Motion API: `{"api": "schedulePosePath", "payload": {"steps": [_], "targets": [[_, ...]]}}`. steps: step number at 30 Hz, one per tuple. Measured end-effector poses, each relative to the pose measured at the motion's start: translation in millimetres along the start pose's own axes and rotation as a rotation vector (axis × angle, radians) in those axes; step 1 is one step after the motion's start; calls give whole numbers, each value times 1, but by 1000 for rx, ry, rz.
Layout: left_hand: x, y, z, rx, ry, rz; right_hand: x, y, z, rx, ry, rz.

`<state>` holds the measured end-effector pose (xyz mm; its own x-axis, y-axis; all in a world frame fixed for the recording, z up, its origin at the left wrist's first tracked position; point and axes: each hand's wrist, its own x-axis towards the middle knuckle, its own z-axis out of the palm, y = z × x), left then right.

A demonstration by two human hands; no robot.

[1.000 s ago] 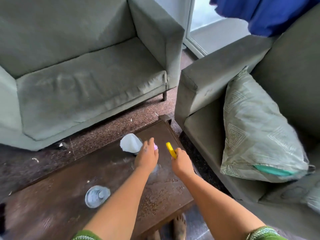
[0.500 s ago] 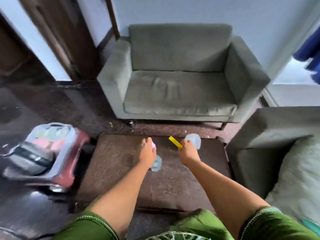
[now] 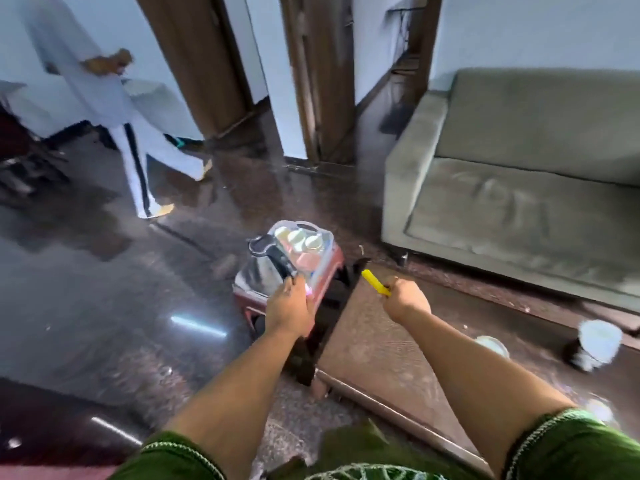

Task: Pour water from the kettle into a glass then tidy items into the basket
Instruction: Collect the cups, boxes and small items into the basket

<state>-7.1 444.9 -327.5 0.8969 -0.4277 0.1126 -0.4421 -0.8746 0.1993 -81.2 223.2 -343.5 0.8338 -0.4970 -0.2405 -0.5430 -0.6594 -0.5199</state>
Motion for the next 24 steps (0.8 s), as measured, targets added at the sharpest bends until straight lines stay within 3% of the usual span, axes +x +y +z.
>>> {"api": "schedulePosePath", "payload": {"steps": [3,9,18,24], "targets": [[10,-38,-5,-16,-18,-66,9,-42,26,49,-36,7],[55,-86,7,-50,1,-26,58,-83,62,124,-103,99],[139,-121,21,-49,-52,71,144,-123,83,66,-124,144],[212,-137,31,-195,-53,64,190,-139,99,22,-148,182]]}}
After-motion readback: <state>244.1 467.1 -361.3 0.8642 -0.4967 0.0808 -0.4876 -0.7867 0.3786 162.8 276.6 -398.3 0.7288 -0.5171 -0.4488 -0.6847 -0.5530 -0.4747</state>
